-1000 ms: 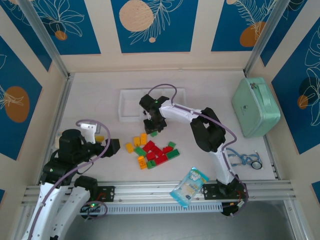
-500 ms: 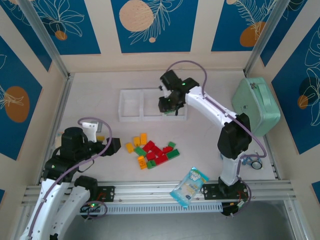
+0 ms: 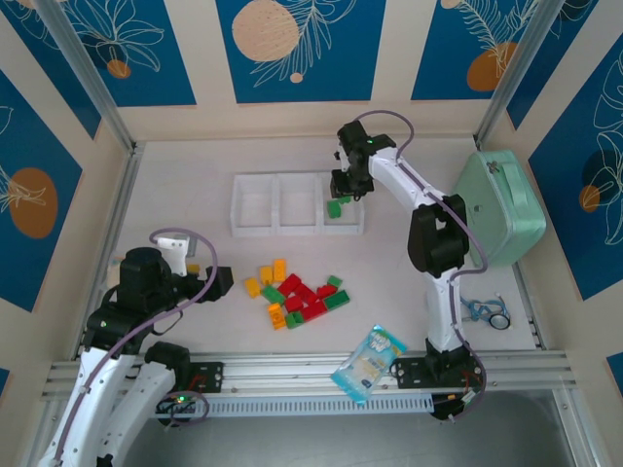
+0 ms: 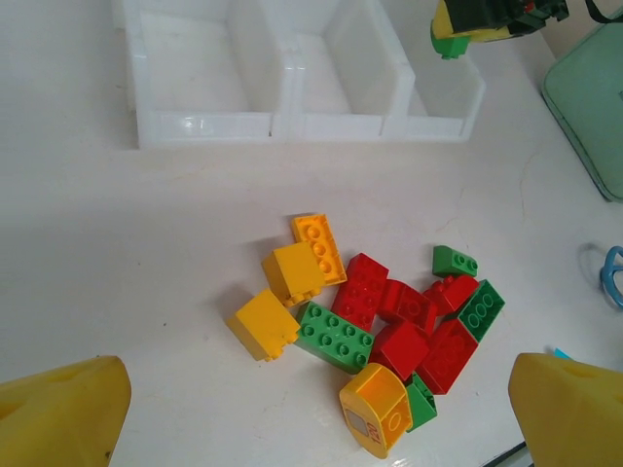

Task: Sort the legos into containers by color
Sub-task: Place the lego in the container.

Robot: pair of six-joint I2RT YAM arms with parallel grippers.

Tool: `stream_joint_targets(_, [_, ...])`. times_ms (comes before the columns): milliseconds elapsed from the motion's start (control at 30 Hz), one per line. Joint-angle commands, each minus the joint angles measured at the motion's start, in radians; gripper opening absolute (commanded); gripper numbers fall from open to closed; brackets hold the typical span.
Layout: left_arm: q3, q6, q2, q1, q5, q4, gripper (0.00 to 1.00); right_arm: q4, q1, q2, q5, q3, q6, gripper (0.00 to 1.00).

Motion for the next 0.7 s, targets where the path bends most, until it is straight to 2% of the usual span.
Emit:
stream_joint_targets(0, [0.009, 0.001, -0.004, -0.01, -0.013, -0.011, 0.99, -0.037, 0.007, 0.038, 0.038, 0.064, -0.034, 0.35])
stream_joint_targets(100, [0.009, 0.001, -0.006, -0.01, -0.01, -0.012, 0.99, -0.051, 0.011, 0.066, 0.072, 0.093, -0.038, 0.4])
stream_joint_targets(233, [0.008, 0.001, -0.006, -0.01, -0.01, -0.012, 0.99, -0.058, 0.019, 0.068, 0.103, 0.099, -0.028, 0.56])
stream_joint_targets(333, [0.008, 0.001, -0.006, -0.01, -0.01, -0.011, 0.99, -0.063, 0.025, 0.047, 0.107, 0.09, -0.012, 0.61])
stream_joint_targets(500, [0.007, 0.001, -0.006, -0.01, -0.013, -0.012, 0.99, -0.049, 0.045, -0.043, 0.089, 0.009, 0.02, 0.68])
stream_joint_targets(667, [0.007, 0.002, -0.005, -0.01, -0.009, -0.009, 0.99, -0.023, 0.074, -0.187, 0.048, -0.135, 0.072, 0.82])
